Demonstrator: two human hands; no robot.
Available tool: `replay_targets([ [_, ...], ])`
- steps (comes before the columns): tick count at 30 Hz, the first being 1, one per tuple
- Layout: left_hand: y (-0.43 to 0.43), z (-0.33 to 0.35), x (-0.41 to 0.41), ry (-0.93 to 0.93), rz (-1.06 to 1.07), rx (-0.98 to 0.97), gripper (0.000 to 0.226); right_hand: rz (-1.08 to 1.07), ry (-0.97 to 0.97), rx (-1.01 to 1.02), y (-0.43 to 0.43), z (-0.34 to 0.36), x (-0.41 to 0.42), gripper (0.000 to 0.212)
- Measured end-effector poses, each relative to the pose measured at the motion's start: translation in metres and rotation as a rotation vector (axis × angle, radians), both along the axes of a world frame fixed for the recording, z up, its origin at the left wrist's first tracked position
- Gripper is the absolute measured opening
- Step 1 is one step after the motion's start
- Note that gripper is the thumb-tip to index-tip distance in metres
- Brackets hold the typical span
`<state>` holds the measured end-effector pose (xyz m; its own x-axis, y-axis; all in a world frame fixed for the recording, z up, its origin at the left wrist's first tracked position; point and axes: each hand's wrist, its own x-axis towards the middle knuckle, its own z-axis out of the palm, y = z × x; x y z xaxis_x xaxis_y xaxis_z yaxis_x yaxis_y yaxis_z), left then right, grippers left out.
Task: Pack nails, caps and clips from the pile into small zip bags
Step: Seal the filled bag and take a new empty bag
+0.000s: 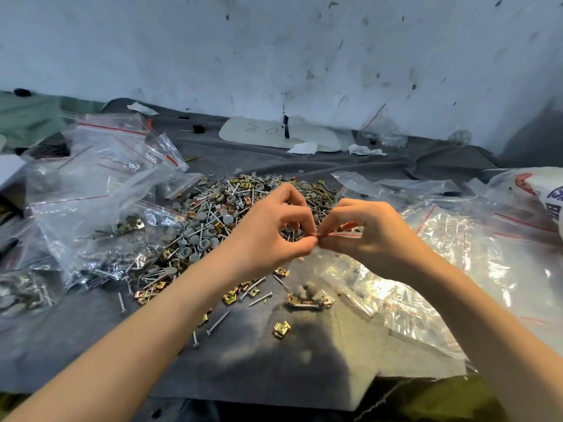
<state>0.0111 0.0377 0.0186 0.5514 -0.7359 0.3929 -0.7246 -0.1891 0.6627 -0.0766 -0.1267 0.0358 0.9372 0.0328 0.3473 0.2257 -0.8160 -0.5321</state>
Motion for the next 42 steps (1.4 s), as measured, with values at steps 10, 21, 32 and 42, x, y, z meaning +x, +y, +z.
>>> replay_targets([
  [10,0.0,-0.007,0.001,-0.058,-0.002,0.02,0.017,0.023,0.13,0.107,-0.004,0.0,0.003,0.006],
  [21,0.003,-0.005,0.002,0.029,-0.023,0.009,0.023,0.017,0.038,-0.026,0.001,-0.001,0.004,0.008],
  [32,-0.002,-0.01,0.003,-0.106,-0.007,0.104,0.015,0.021,-0.078,0.015,-0.008,-0.011,0.003,0.008],
  [42,0.002,-0.009,0.004,-0.048,-0.009,0.122,0.03,-0.032,-0.102,-0.006,-0.015,-0.018,0.002,0.012],
])
